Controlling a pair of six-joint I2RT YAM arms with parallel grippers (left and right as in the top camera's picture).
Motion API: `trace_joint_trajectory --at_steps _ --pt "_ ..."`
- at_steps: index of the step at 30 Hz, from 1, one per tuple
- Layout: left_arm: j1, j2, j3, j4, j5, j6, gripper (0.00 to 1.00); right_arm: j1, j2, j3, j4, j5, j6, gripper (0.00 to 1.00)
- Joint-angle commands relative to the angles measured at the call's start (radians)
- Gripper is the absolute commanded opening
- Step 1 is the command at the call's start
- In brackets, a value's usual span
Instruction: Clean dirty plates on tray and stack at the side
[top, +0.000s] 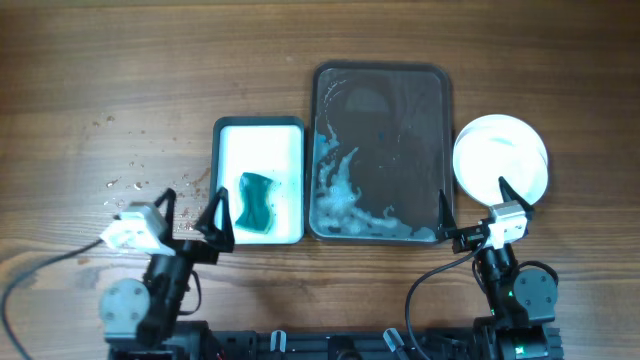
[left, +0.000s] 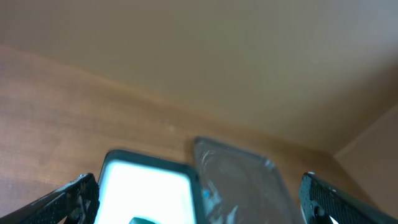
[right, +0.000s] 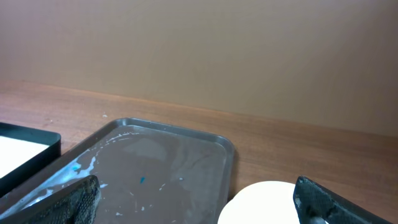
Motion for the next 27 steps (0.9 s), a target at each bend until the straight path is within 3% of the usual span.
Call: trace_joint_trajectory --at_steps 1,5,9,16,20,27 --pt "-0.008 -0.112 -0.163 0.067 0.02 0.019 1.0 -0.005 -0.008 -0.001 0.002 0.013 0.011 1.0" --pt "-0.02 -0.113 -0.317 0.174 -0.01 0.02 1.0 -0.005 -0.008 -0.001 0.002 0.013 0.011 1.0" --pt "-0.038 -0.113 -0.359 0.277 -0.009 0.02 1.0 -0.005 -0.008 -0.001 0.002 0.013 0.011 1.0" --pt "-0.039 -0.113 -0.362 0.28 -0.027 0.02 1.0 -0.005 -0.008 -0.001 0.002 0.013 0.011 1.0" --pt "-0.037 -0.113 -0.361 0.486 -0.001 0.021 1.0 -0.005 -0.008 -0.001 0.002 0.013 0.011 1.0" --pt "-0.038 -0.113 -0.361 0.27 -0.081 0.02 1.0 -0.005 -0.008 -0.001 0.002 0.013 0.011 1.0"
